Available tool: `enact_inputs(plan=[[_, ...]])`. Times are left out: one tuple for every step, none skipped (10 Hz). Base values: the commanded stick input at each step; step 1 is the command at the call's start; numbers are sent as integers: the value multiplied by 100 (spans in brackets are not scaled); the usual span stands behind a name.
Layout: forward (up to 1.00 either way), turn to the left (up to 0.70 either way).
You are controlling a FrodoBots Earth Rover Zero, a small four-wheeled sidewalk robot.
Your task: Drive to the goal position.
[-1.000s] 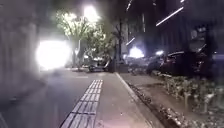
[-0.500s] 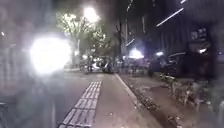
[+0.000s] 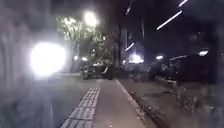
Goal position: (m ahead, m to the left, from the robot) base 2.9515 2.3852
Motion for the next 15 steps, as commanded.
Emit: enact_inputs(plan=[[45,0],[45,0],[45,0],[45,0],[45,0],[45,0],[45,0],[45,0],[45,0],[45,0],[45,0],[45,0],[45,0],[45,0],[45,0]])
